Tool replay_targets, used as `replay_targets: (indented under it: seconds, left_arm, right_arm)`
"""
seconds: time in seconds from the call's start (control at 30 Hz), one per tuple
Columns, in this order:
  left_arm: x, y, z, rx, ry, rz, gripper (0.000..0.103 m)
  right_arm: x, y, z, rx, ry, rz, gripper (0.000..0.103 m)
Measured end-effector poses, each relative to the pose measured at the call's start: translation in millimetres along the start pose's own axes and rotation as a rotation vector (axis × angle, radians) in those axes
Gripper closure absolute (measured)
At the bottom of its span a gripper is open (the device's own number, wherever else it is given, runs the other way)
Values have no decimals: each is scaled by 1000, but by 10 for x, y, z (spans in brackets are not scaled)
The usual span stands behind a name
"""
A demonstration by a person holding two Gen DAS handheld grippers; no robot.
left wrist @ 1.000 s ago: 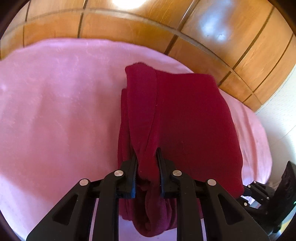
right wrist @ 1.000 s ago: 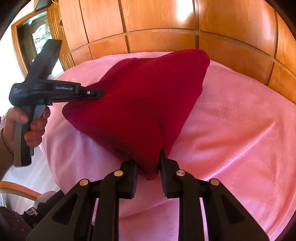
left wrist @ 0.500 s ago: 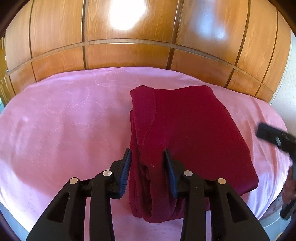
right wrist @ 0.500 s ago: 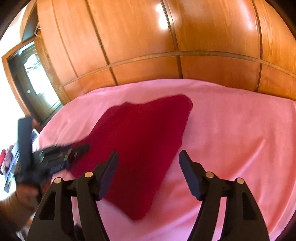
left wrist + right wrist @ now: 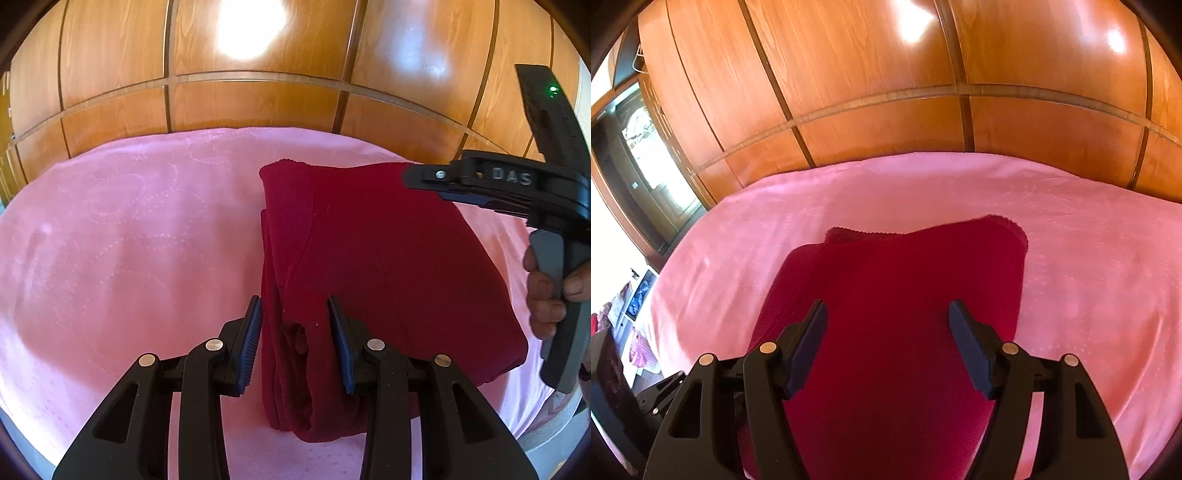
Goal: Fold small clothes
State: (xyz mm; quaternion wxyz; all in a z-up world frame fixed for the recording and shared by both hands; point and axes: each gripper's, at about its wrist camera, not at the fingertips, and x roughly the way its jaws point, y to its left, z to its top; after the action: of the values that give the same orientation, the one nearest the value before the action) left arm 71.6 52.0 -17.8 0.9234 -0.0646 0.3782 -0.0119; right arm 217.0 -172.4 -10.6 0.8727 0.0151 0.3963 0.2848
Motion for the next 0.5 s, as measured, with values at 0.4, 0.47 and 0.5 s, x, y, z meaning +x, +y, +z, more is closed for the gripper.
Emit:
replay_targets:
  seconds: [0.4,0.47,0.5]
  left_arm:
    - [-21,69,26,-22,-6,-18,46]
    - [-35,80,56,-20,-10,-18,45]
    - [-57,94,87,-21,-18,-18,44]
  right_arm:
    - [137,38,-98,-26,3,-4,32]
    - [120,37,-86,-28,3,5,32]
    - [112,33,-78,-27,3,6,32]
